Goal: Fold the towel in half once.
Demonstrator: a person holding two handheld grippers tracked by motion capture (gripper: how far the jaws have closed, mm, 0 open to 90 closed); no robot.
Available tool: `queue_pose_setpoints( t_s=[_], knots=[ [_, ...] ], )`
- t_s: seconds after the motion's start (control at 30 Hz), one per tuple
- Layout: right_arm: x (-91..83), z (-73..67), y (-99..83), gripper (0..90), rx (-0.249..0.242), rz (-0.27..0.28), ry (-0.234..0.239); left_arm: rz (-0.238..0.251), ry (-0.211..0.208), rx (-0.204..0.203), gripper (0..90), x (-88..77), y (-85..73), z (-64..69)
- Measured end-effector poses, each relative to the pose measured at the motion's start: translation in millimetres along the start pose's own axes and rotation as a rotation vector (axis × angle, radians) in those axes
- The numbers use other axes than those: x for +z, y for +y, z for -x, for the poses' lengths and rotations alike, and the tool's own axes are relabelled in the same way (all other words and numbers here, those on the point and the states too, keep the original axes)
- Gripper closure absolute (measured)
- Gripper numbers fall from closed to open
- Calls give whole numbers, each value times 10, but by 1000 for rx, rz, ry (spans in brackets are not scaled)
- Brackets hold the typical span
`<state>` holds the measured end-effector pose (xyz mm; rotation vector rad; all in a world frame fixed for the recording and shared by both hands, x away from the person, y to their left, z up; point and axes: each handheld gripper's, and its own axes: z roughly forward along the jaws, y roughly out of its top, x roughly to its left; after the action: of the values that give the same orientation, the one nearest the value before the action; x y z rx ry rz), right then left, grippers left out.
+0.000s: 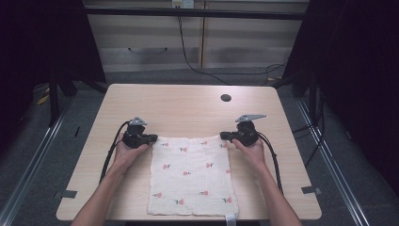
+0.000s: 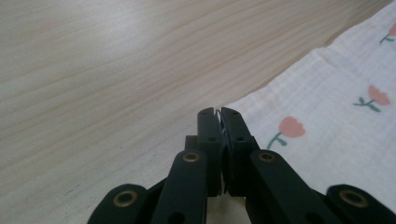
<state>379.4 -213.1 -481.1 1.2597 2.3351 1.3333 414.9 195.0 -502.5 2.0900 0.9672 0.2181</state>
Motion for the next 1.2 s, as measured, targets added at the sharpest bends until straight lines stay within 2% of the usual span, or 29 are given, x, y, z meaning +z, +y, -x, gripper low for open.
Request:
queue_pose_setpoints(
  t_s=[0.17, 0.2, 0.3, 0.5, 0.67, 0.87, 1.17, 1.2],
  knots=[
    [-45, 17, 32, 866, -1, 10, -6, 77, -47, -19, 881, -115, 64, 68],
    [-53, 13, 37, 867, -5, 10, -8, 82, -41, -6, 882, -141, 80, 78],
    [-81, 1, 59, 867, -3, 16, -11, 103, -47, -6, 882, -222, 127, 103],
    [-163, -33, 149, 867, -18, 39, -11, 171, -48, -31, 882, -414, 222, 59],
    [-248, -51, 261, 867, -28, 62, -18, 227, -38, -34, 882, -590, 336, 57],
    [-319, -73, 364, 868, -39, 80, -20, 260, -41, -17, 883, -731, 519, 75],
    [-421, -89, 585, 868, -72, 89, -23, 278, -43, -34, 882, -712, 642, 96],
    [-436, -90, 613, 868, -74, 91, -26, 293, -42, -36, 883, -744, 677, 99]
  ],
)
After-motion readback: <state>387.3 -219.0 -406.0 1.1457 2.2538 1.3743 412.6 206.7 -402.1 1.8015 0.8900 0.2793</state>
